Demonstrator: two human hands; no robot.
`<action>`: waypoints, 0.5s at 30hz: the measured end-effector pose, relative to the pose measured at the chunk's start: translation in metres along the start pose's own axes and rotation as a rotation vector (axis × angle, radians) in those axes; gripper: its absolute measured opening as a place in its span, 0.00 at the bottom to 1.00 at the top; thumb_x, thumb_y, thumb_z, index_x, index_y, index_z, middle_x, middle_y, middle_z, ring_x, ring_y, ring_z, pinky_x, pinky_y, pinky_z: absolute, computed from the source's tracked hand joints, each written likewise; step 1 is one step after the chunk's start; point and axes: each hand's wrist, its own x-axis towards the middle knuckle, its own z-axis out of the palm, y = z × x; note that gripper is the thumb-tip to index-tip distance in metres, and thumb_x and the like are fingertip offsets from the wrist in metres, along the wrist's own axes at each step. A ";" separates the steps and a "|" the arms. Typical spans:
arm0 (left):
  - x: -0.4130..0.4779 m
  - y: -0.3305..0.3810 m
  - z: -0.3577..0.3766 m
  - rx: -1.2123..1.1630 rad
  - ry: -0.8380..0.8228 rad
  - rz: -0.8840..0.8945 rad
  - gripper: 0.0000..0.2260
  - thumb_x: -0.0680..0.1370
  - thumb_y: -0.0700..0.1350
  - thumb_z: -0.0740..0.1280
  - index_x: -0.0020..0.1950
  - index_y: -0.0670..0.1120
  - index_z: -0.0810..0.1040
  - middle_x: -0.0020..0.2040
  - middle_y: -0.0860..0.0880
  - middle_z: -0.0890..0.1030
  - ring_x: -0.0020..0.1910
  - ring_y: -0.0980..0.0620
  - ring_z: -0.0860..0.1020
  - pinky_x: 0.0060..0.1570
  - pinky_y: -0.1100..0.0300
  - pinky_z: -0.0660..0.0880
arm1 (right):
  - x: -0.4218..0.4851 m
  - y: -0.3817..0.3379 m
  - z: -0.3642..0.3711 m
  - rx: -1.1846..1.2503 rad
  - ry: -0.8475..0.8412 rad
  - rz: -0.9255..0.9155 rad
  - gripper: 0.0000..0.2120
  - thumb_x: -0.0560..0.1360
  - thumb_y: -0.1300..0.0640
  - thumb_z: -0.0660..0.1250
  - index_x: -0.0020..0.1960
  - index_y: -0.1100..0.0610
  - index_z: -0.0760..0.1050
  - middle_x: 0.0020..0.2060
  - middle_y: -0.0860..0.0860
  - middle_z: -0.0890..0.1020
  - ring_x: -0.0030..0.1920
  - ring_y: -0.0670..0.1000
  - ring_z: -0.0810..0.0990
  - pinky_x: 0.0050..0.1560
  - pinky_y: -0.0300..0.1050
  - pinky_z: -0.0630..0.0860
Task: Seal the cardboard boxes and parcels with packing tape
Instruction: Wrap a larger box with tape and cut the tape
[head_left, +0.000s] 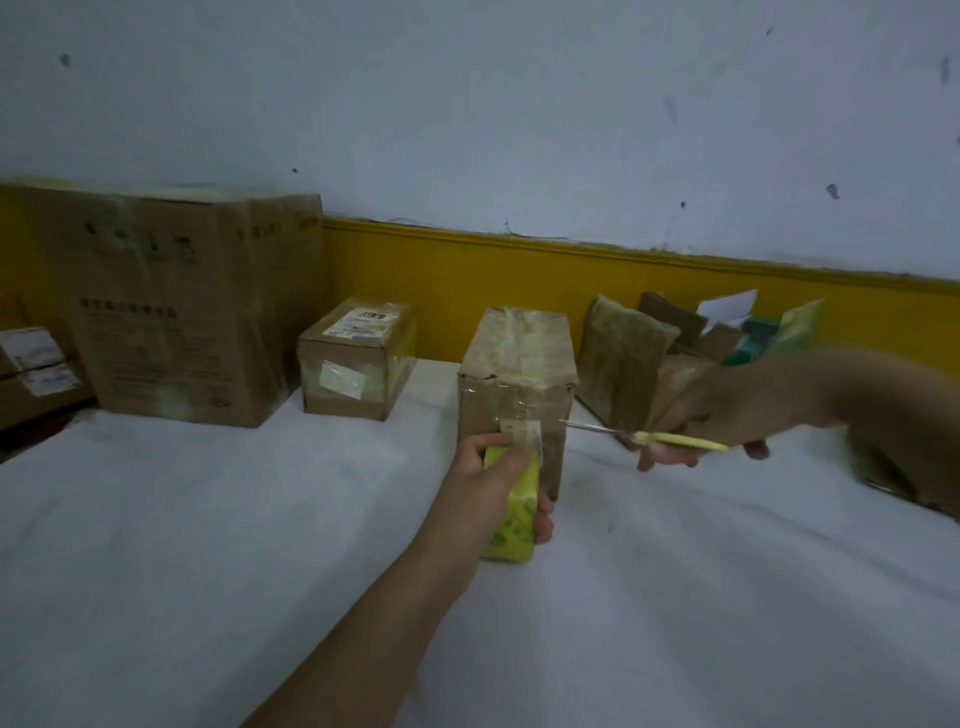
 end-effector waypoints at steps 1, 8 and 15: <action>0.000 0.001 0.000 -0.004 0.001 -0.010 0.10 0.82 0.44 0.65 0.62 0.47 0.69 0.29 0.40 0.79 0.22 0.45 0.75 0.24 0.59 0.74 | 0.000 -0.004 0.001 0.018 -0.024 0.010 0.30 0.62 0.20 0.62 0.54 0.37 0.81 0.48 0.47 0.80 0.44 0.49 0.74 0.35 0.37 0.74; 0.002 0.001 -0.006 -0.026 -0.033 -0.039 0.10 0.81 0.42 0.63 0.62 0.47 0.69 0.30 0.39 0.79 0.24 0.44 0.75 0.30 0.56 0.75 | 0.030 -0.048 0.006 0.083 0.072 -0.084 0.22 0.70 0.33 0.66 0.54 0.46 0.84 0.35 0.42 0.79 0.36 0.47 0.72 0.35 0.39 0.70; 0.004 0.000 -0.010 -0.018 -0.065 0.008 0.07 0.80 0.38 0.64 0.58 0.44 0.72 0.32 0.36 0.77 0.26 0.43 0.75 0.28 0.56 0.75 | 0.031 -0.026 0.039 0.084 0.316 -0.149 0.07 0.71 0.40 0.72 0.45 0.39 0.85 0.34 0.37 0.82 0.31 0.39 0.72 0.31 0.34 0.69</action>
